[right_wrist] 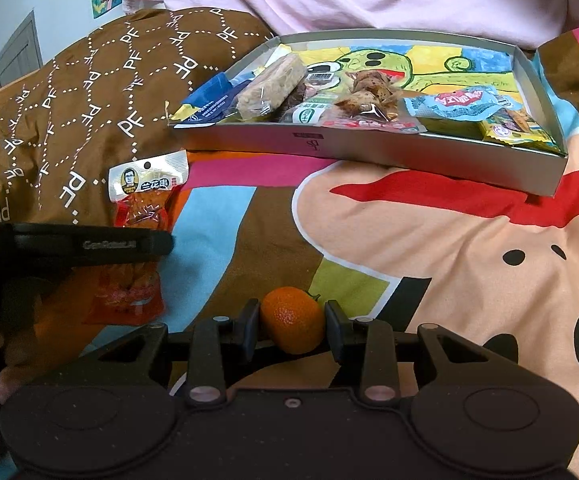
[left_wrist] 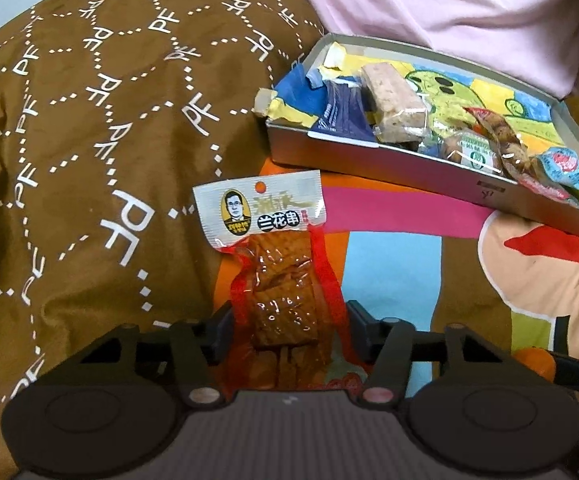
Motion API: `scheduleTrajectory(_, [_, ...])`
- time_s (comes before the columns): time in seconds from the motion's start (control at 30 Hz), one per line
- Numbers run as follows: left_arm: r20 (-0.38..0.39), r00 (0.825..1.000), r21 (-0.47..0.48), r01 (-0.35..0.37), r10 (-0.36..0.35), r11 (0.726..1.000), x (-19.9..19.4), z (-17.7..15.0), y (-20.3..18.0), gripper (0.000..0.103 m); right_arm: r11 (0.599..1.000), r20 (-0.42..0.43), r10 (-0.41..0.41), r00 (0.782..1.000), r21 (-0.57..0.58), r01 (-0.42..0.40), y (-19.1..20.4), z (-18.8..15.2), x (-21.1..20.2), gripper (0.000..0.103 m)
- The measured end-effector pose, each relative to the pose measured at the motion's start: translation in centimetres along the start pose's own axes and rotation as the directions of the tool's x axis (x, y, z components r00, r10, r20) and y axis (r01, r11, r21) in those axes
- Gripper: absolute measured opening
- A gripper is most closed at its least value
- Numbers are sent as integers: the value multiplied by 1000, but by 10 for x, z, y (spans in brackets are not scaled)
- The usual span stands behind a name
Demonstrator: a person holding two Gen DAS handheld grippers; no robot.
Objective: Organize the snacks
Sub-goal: 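Grasp the red spicy snack packet with the left gripper while the right holds the orange, then lift and carry the snack packet and orange over the tray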
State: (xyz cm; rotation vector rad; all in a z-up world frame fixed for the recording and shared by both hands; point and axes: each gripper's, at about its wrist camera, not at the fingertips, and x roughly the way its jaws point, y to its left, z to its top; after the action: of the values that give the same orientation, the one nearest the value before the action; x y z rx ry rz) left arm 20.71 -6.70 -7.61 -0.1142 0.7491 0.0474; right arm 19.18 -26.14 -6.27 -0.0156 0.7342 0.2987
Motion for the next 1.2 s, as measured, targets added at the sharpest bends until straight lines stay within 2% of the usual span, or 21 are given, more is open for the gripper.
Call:
scheduleTrajectory(0.03, [5,1000,0,2,-2,1000,-3,-1,0,53,1000,-1,-1,1000,-2,1,0,0,0,36])
scheduleTrajectory(0.07, [3,1000,0,0,0,1000,-4,-2,0,45,1000,-2,-2,1000,-3,2,0,0,0,37])
scheduleTrajectory(0.23, [-9,1000,-6,9,-9,1000,-5,-4,2,46,1000,-6,-6,1000,-6,6,1,0,1,37])
scheduleTrajectory(0.33, [-25,999,-27,23,-23,999,-1,-1,4,54,1000,-13,-10,1000,-5,10,1,-1,2,37])
scheduleTrajectory(0.37, [-30,999,-32,32,-33,999,0,0,5,60,1000,-14,-11,1000,-5,11,1,-1,3,37])
scheduleTrajectory(0.47, [-46,998,1,31,-31,1000,7,2,-1,72,1000,-18,-13,1000,-7,13,1,-1,3,37])
scheduleTrajectory(0.53, [-46,999,29,12,-11,999,10,2,-8,74,1000,-21,-15,1000,-7,15,1,-2,4,37])
scheduleTrajectory(0.67, [-30,1000,39,-1,2,999,8,-1,-10,67,1000,-19,-20,1000,-17,20,2,-2,4,36])
scheduleTrajectory(0.73, [-17,1000,46,-2,2,999,2,-3,-9,58,999,-16,-25,1000,-29,25,4,-2,3,35])
scheduleTrajectory(0.8, [-10,1000,56,-4,5,998,-3,-4,-7,43,999,-11,-30,1000,-40,29,5,-3,2,35])
scheduleTrajectory(1.0, [-4,1000,55,16,-15,998,-15,-10,-5,42,997,24,-53,998,-64,54,8,-2,-5,35])
scheduleTrajectory(1.2, [44,998,97,29,-34,995,-32,-22,-13,41,987,106,-84,991,-128,98,14,-1,-17,35])
